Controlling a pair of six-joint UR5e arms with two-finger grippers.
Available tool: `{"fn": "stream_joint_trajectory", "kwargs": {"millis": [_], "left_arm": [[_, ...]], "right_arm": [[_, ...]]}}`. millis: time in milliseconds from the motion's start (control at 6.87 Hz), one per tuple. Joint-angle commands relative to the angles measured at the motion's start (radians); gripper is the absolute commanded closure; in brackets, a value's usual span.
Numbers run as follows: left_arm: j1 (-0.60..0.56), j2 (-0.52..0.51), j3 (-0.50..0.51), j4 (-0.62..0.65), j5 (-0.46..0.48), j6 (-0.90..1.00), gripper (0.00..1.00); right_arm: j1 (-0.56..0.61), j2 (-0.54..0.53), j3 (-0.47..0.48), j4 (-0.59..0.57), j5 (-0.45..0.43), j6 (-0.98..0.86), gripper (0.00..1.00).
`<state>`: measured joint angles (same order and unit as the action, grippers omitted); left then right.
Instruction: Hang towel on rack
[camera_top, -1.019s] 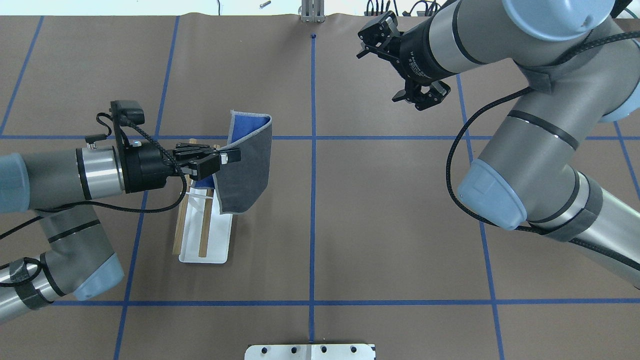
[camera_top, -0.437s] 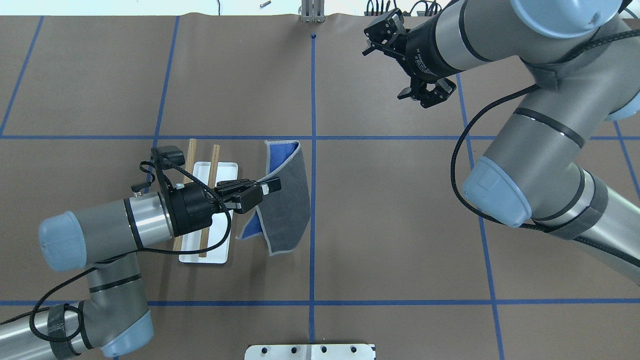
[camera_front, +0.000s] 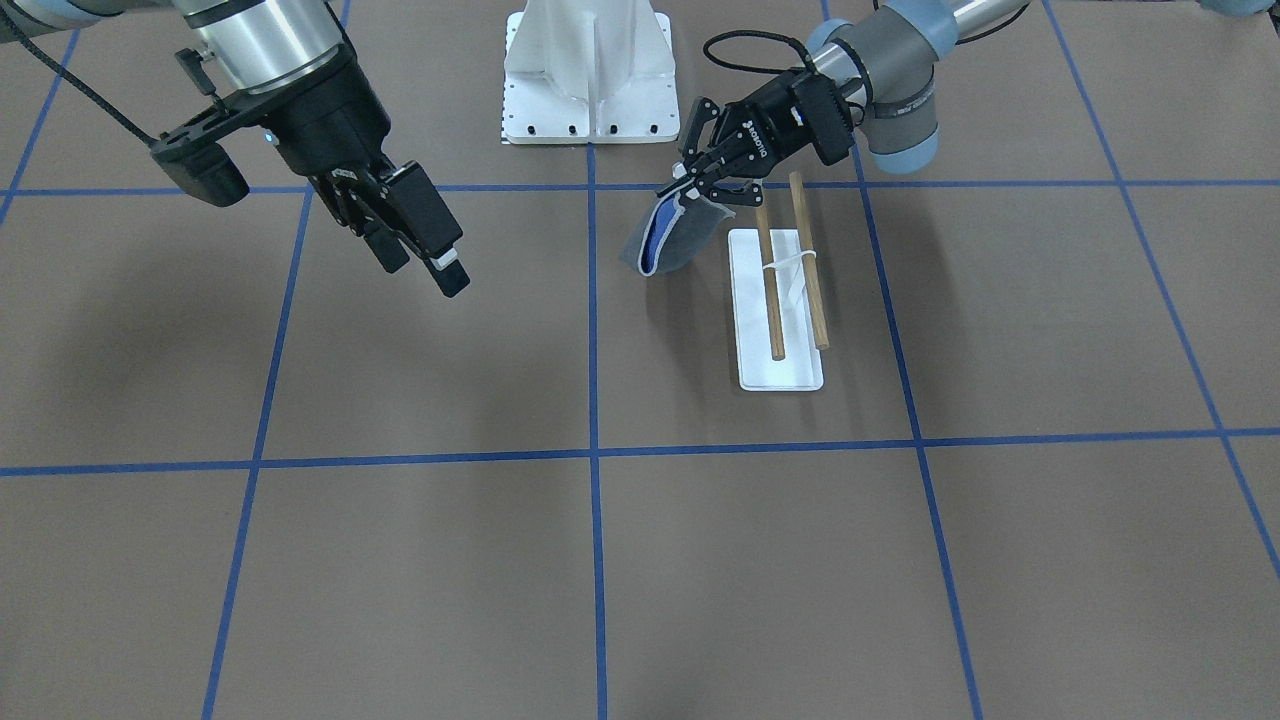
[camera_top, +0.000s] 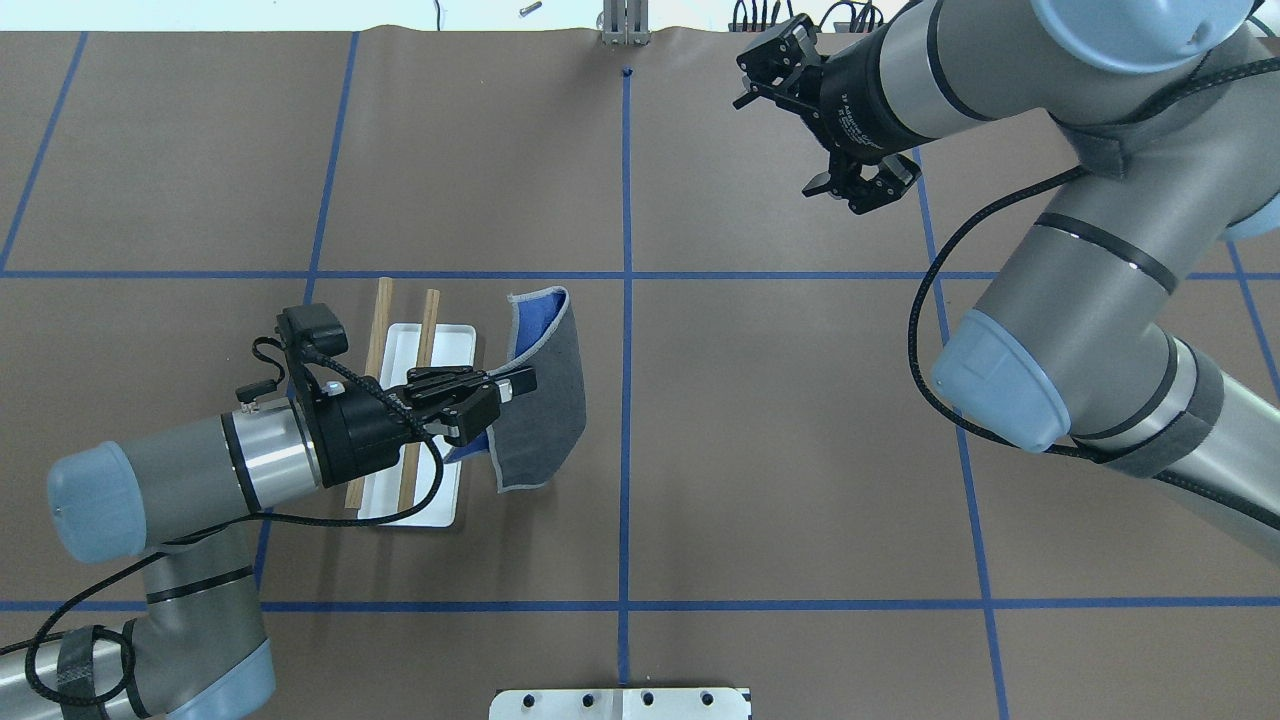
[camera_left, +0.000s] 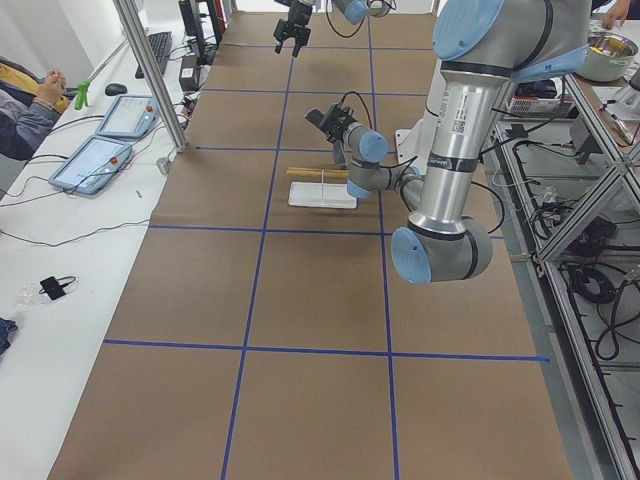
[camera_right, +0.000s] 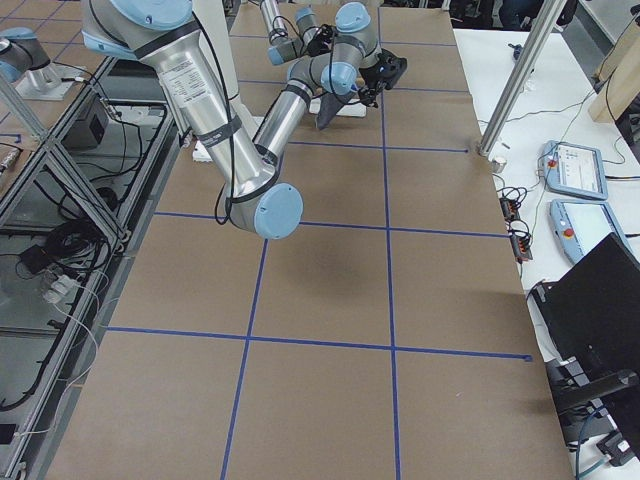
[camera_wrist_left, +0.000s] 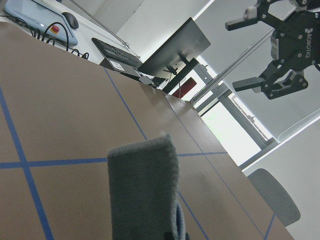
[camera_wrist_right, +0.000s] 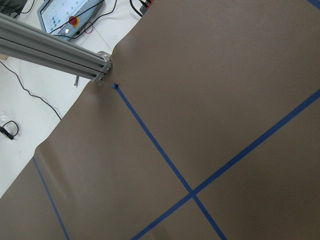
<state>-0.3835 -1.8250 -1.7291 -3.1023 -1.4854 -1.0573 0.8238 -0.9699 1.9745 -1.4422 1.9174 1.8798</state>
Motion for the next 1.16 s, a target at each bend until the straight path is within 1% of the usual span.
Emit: {"fn": "stream_joint_trajectory", "kwargs": {"millis": [0, 146, 291, 437, 873, 1019], "left_arm": [[-0.006, 0.077, -0.013, -0.002, 0.008, 0.011, 1.00], [-0.011, 0.117, -0.018, -0.012, 0.042, 0.002, 1.00], [-0.011, 0.139, -0.047, -0.012, 0.078, -0.004, 1.00], [-0.017, 0.160, -0.062, -0.010, 0.092, -0.006, 1.00], [-0.029, 0.295, -0.111, -0.027, 0.172, -0.015, 1.00], [-0.041, 0.308, -0.112, -0.032, 0.174, -0.086, 1.00]], "right_arm": [[0.000, -0.007, 0.000, 0.000, -0.001, -0.001, 0.00], [-0.002, -0.007, 0.000, 0.000, -0.002, -0.001, 0.00], [-0.002, -0.006, 0.000, 0.000, -0.002, -0.001, 0.00], [-0.002, -0.006, 0.000, 0.000, -0.002, -0.001, 0.00], [-0.002, -0.006, -0.006, 0.002, -0.002, -0.001, 0.00], [0.003, -0.012, -0.011, -0.003, -0.018, -0.007, 0.00]]}}
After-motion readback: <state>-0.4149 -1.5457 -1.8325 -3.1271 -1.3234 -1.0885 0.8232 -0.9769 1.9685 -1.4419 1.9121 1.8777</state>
